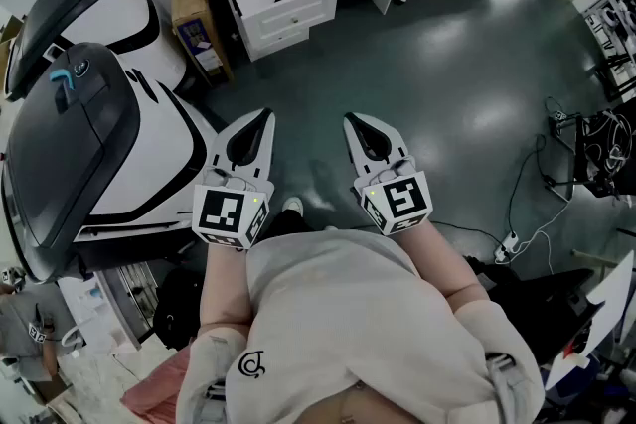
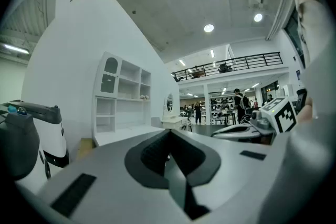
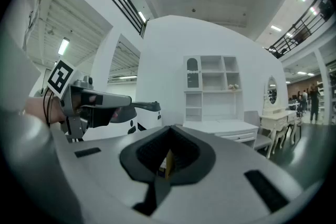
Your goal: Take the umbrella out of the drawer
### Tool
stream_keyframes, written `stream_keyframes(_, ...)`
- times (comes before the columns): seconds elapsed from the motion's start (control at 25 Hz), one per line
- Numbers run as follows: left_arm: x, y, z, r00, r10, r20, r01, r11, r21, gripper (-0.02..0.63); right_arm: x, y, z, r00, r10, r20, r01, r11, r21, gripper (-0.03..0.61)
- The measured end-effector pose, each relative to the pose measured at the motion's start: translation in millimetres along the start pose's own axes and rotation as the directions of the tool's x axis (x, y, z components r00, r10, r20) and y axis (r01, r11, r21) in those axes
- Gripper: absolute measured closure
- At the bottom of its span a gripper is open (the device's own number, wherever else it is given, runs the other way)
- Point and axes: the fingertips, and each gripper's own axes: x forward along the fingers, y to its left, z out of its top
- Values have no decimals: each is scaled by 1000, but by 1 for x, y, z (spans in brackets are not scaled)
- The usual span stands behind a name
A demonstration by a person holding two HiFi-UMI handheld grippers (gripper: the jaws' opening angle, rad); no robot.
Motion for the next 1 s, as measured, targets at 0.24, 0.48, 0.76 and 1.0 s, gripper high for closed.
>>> stream_keyframes(0.24, 0, 7, 0, 1000, 4, -2, -4, 1000, -7, 601, 6, 1, -1, 1000, 1, -5, -1, 1000, 11, 574)
stream_keyframes(0.48, 4, 23, -2, 1000, -12, -1, 12, 999, -30, 601, 20, 2, -1, 1000, -12, -7, 13, 1000, 26, 574)
stream_keyframes(0.76, 22, 62, -15, 999, -41, -9, 41, 999, -36, 601, 58, 5, -2, 999, -34, 2, 33, 999, 42, 572)
stream_keyframes(1.0, 38, 106, -24, 998, -65, -17, 64, 997, -49, 601, 106, 3, -7, 998, -66, -19, 67, 997, 42, 572)
